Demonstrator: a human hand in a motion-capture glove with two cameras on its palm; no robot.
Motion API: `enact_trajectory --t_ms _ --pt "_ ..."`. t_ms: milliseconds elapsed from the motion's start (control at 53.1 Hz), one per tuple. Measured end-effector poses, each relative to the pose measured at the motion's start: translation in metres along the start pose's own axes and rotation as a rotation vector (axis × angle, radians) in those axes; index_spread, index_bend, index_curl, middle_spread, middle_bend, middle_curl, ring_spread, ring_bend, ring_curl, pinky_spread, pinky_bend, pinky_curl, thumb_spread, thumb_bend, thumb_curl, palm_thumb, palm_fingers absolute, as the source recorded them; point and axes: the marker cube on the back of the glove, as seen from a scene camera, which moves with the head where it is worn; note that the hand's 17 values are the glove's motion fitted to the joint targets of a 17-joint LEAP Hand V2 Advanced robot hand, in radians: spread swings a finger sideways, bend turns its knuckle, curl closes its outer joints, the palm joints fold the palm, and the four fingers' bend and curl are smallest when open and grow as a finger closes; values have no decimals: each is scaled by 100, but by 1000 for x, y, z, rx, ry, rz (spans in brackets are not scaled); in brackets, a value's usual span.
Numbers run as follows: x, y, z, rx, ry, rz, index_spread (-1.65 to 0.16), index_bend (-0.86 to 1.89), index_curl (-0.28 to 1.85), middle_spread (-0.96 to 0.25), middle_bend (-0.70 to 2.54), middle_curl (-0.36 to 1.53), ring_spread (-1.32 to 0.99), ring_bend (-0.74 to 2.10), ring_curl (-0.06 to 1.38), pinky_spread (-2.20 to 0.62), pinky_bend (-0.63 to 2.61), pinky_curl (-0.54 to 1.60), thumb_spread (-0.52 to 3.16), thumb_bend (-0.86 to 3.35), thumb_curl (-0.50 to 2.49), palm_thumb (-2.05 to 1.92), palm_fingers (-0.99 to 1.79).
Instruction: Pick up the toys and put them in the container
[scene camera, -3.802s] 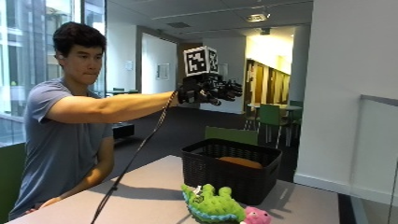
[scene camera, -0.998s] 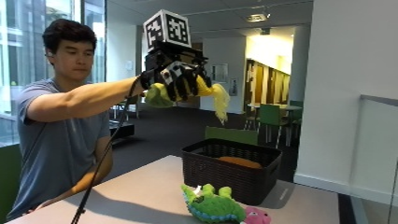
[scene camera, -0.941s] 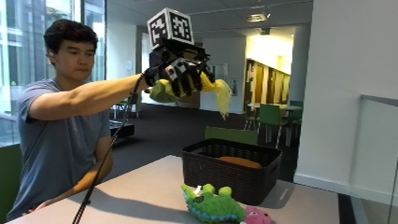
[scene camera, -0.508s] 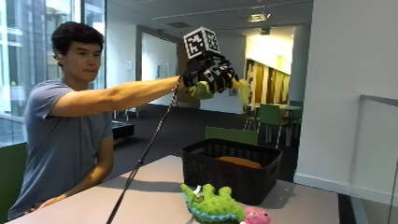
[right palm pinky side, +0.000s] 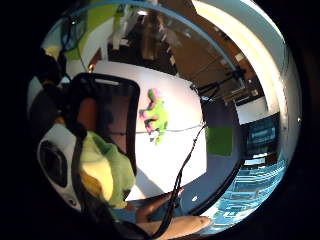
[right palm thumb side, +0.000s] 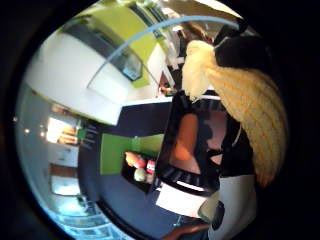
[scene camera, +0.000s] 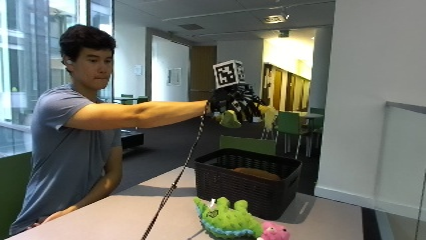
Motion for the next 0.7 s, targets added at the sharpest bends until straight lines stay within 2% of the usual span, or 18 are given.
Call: enact_trajectory --t_ms 56,75,151,207,358,471,696 --pt "-1 -1 11 -40 -48 13 -38 4 -2 -48 18 79 -41 115 49 -46 101 42 108 22 101 65 85" --pt "-2 0 15 -54 -64 5 -38 8 -1 -49 19 79 -42 116 49 -46 101 42 108 23 102 67 90" --pt "-8 5 28 -105 -108 -63 -37 -2 -3 -41 16 78 -39 114 48 -44 113 44 120 16 93 51 72" --pt "-11 10 31 -109 -102 -155 -36 -1 -1 -31 8 74 -33 109 48 -37 125 48 123 0 80 26 31" --pt "-4 11 27 -96 -17 -199 -34 14 4 -13 11 64 -18 92 40 -20 145 50 117 -8 63 -1 0" --pt "23 1 17 -102 4 -72 -33 16 8 -6 14 58 -9 84 35 -10 148 48 112 -7 55 -5 -8" --pt "107 -12 -3 -69 54 -4 -33 14 15 -1 15 49 0 71 30 0 146 44 106 -6 44 -5 -13"
